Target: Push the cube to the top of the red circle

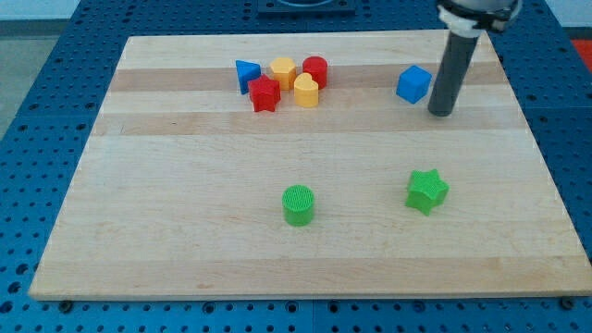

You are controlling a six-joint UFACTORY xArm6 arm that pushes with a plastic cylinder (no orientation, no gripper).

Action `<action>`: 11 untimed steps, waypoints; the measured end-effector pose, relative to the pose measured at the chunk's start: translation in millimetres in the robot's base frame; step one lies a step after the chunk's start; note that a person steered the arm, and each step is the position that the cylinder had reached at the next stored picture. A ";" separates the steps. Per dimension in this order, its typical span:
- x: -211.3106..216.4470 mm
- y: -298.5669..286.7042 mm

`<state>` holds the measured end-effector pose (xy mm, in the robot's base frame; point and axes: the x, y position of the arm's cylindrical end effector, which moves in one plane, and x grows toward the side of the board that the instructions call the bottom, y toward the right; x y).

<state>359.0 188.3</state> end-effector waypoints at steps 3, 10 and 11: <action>-80.4 -87.1; -113.6 -160.8; -113.6 -125.2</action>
